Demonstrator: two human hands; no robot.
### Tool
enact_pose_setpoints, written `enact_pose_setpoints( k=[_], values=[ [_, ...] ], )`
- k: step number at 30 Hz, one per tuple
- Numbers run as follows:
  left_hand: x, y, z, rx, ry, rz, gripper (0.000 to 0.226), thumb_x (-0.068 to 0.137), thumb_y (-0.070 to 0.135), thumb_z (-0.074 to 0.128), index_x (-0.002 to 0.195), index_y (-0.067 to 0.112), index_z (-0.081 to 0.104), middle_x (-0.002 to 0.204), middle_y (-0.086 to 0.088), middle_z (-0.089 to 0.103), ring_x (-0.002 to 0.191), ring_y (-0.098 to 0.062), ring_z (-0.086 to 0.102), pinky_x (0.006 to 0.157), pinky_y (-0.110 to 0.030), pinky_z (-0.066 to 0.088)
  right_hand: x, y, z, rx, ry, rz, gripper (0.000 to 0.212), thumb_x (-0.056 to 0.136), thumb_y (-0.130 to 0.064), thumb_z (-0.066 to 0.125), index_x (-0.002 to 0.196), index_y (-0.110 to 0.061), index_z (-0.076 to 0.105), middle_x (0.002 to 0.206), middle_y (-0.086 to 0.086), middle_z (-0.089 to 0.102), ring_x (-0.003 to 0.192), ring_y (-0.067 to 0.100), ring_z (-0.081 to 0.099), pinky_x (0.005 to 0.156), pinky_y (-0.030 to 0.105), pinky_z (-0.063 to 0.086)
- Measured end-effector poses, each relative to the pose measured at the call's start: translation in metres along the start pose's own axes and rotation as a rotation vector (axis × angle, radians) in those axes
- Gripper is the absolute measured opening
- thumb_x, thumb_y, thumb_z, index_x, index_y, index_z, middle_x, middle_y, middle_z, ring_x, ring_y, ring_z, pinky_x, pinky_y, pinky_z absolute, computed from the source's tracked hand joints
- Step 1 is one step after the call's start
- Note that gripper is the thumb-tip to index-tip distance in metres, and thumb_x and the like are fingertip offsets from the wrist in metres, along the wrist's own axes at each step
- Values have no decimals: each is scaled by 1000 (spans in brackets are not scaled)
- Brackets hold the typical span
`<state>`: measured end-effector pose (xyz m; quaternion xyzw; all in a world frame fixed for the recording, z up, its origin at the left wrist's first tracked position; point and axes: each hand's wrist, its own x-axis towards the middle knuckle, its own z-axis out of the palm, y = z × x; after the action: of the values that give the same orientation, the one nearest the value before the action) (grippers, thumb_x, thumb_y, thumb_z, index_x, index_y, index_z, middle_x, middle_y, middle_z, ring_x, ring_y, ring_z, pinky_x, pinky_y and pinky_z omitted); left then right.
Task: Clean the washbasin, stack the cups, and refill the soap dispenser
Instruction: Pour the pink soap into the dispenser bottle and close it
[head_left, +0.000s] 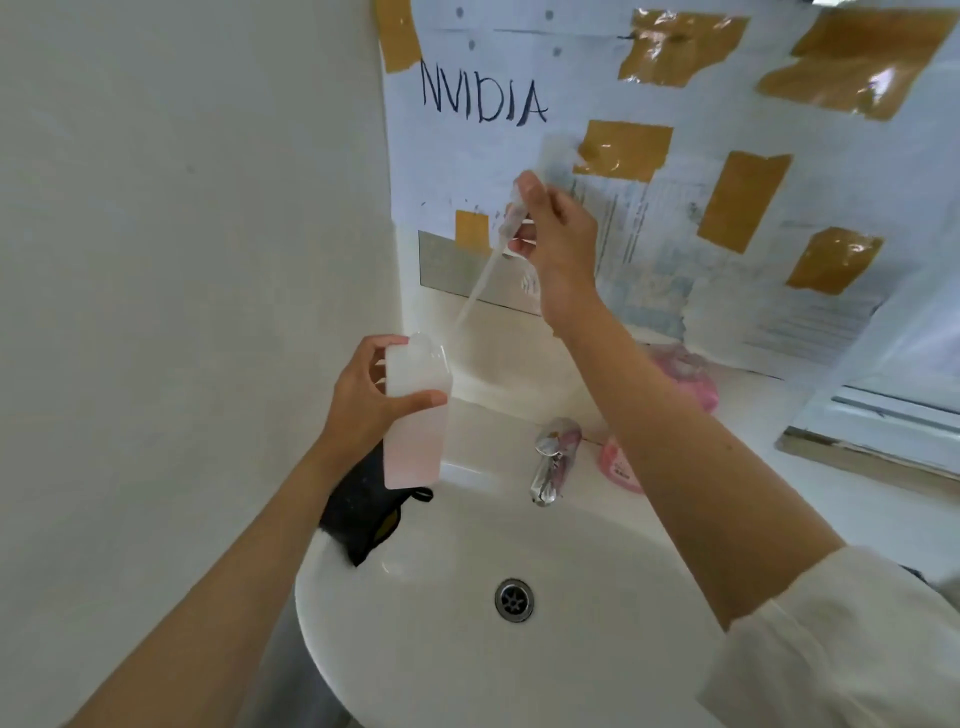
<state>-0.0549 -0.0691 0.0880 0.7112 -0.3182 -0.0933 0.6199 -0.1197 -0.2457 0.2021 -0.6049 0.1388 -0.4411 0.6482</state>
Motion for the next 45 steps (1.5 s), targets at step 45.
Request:
enact_pose_setpoints(
  k=[45],
  values=[
    [-27,90,55,-115,-101,144,74,59,14,85,117,32,42,105,7,58,91,-4,59,61,-9,49,-71,-34,-46,-584,-446,-31,29,83,-40,65,89,-18,46,85,-9,49,82,8,49,77,27,41]
  ],
)
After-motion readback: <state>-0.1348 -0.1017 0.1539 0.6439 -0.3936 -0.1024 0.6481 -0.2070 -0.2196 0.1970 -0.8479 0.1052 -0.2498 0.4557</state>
